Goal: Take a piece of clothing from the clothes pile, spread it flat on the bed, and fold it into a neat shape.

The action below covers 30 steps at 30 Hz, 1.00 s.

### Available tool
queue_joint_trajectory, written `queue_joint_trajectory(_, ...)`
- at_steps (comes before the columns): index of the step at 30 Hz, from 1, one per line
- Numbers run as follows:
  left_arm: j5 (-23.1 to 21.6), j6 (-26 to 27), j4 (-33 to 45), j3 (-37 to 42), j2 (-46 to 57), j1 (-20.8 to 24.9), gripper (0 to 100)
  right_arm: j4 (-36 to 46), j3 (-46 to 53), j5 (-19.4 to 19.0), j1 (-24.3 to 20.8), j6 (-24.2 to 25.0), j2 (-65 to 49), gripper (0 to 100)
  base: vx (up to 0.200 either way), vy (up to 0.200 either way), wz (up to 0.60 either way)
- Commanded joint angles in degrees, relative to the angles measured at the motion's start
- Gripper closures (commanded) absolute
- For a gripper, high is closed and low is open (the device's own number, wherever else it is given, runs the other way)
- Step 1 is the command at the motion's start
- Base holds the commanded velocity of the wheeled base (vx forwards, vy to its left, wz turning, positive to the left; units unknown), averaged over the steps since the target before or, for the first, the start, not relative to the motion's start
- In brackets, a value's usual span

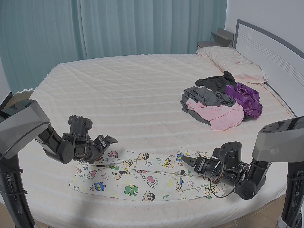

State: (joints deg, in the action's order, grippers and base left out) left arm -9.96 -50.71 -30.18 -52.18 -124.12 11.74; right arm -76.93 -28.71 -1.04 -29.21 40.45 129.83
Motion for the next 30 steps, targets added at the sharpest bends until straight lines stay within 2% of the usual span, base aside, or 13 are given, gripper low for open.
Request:
queue_joint_trajectory(1, 0.7, 0.1, -0.8, -0.2, -2.5, 0.9, 0, -0.1, 0.0, 0.0, -0.6, 0.1, 3.3, 0, 0.000, 0.000, 0.00)
queue_joint_trajectory(5, 1.4, 0.7, -0.5, 2.8, -2.0, 1.0, 0, -0.1, 1.9, 0.0, -0.6, 0.1, 3.8, 0, 0.000, 0.000, 0.00)
queue_joint_trajectory(10, 1.5, 5.0, 1.4, 5.3, 1.0, 0.3, 0, 0.4, 3.0, 0.1, -0.6, 0.1, 3.5, 0, 0.000, 0.000, 0.00)
queue_joint_trajectory(16, 2.9, 6.6, 3.0, 5.4, 3.9, -0.4, 0, 0.4, 3.9, 0.2, -0.2, 0.1, 2.8, 0, 0.000, 0.000, 0.00)
queue_joint_trajectory(23, 2.8, 6.4, 7.6, 5.6, 9.3, -1.1, 0, -0.1, 6.6, 0.2, 0.1, 0.1, -1.8, 0, 0.000, 0.000, 0.00)
queue_joint_trajectory(30, 2.2, 2.3, 7.9, 8.8, 12.2, -2.0, 0, -0.1, 8.5, 0.1, 2.9, 0.1, -6.9, 0, 0.000, 0.000, 0.00)
